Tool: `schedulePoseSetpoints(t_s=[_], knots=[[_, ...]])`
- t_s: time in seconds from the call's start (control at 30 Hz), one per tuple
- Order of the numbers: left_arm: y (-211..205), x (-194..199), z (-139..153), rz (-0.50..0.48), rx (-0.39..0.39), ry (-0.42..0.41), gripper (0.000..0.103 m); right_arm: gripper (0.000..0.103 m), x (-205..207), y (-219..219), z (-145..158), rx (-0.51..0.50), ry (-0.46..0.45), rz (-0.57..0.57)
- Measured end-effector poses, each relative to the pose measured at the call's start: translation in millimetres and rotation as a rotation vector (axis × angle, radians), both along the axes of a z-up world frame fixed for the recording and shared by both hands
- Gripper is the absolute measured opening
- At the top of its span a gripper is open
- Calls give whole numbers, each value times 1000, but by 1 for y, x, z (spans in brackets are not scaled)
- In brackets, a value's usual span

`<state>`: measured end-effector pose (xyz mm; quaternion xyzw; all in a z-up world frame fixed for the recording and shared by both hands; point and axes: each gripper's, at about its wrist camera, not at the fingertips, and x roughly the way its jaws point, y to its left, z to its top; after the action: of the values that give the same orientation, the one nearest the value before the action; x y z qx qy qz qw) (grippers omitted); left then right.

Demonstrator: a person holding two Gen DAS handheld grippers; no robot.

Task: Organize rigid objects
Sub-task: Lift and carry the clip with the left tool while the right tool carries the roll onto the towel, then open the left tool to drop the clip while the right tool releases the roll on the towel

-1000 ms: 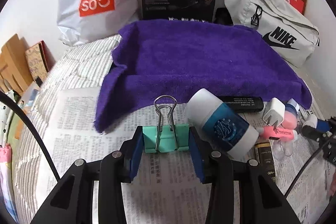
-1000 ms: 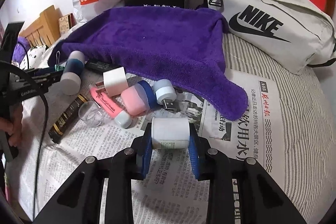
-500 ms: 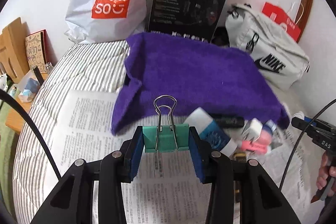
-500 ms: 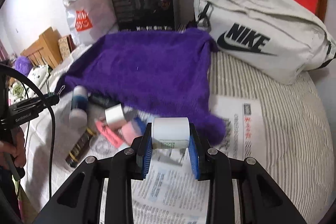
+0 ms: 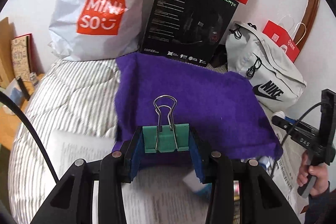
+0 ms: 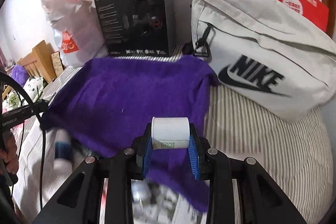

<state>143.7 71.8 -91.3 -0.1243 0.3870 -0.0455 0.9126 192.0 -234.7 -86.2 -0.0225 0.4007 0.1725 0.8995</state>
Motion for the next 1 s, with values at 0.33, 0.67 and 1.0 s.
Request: schedulePoseSetpoints(t_s=[0.33, 0.67, 1.0], knots=[[0, 59, -7, -23, -44, 24, 39, 31, 70, 42, -9, -51, 12, 34], [-1, 89, -12, -38, -42, 62, 39, 31, 123, 64, -46, -135, 194, 11], [-11, 110, -27, -54, -15, 124, 39, 42, 124, 67, -50, -162, 230, 33]])
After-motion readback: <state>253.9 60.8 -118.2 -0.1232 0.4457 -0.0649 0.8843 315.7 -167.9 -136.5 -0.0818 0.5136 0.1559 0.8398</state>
